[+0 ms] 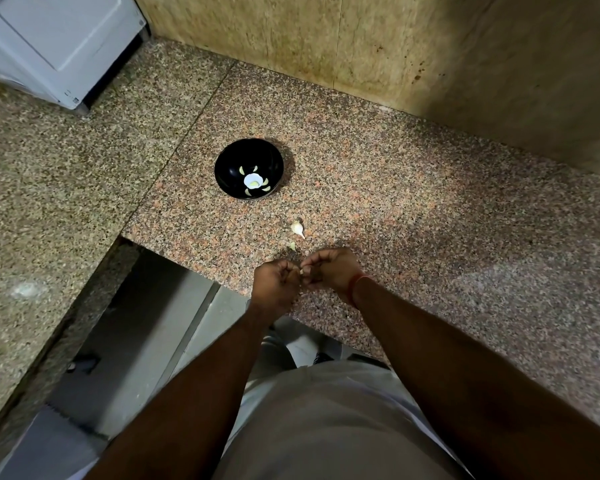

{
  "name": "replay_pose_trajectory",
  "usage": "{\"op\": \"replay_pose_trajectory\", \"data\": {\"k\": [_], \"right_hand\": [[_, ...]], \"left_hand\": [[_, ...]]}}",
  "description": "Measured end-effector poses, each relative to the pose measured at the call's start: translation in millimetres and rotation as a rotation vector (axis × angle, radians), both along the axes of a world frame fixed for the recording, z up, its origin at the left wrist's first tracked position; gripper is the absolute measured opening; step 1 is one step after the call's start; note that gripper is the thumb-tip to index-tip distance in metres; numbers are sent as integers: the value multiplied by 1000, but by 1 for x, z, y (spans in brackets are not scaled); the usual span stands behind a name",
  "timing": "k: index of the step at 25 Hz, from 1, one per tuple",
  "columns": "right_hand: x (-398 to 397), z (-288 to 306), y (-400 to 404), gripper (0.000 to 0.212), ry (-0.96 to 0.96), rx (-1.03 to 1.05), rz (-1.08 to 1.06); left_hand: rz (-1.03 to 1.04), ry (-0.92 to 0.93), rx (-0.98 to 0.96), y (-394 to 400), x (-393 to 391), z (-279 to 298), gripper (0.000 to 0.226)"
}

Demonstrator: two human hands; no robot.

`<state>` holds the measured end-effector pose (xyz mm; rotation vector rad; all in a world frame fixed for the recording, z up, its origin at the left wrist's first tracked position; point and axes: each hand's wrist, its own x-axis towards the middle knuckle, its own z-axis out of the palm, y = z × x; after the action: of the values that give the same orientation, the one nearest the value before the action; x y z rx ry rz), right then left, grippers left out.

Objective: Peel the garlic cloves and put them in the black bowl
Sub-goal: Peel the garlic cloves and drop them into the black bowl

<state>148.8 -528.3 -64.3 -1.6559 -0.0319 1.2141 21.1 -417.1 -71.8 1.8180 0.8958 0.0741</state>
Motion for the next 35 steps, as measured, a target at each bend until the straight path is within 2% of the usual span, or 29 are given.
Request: {"op": "replay_pose_trajectory", "data": {"k": [4,8,14,21,26,32,35], "right_hand": [[-1,2,1,21,21,33,-30],[-4,6,1,15,15,93,-23],[-3,5,-3,19,46,171,-45],[-4,6,-1,30,36,166,-53],[-4,6,1,20,30,145,-68],[0,10,2,19,67,150,-77],[3,11,2,18,-20,132,-41]], "left_hand": [[52,-20,-84,0,-2,-2,14],[130,-63,-195,0,-1,-3,16],[110,-81,-200,4,1,0,24],[99,-118,-215,4,1,6,13],[134,-120,-242,4,2,6,13],[173,-111,-273,4,5,4,12],[175,-96,-294,4,8,6,10]]}}
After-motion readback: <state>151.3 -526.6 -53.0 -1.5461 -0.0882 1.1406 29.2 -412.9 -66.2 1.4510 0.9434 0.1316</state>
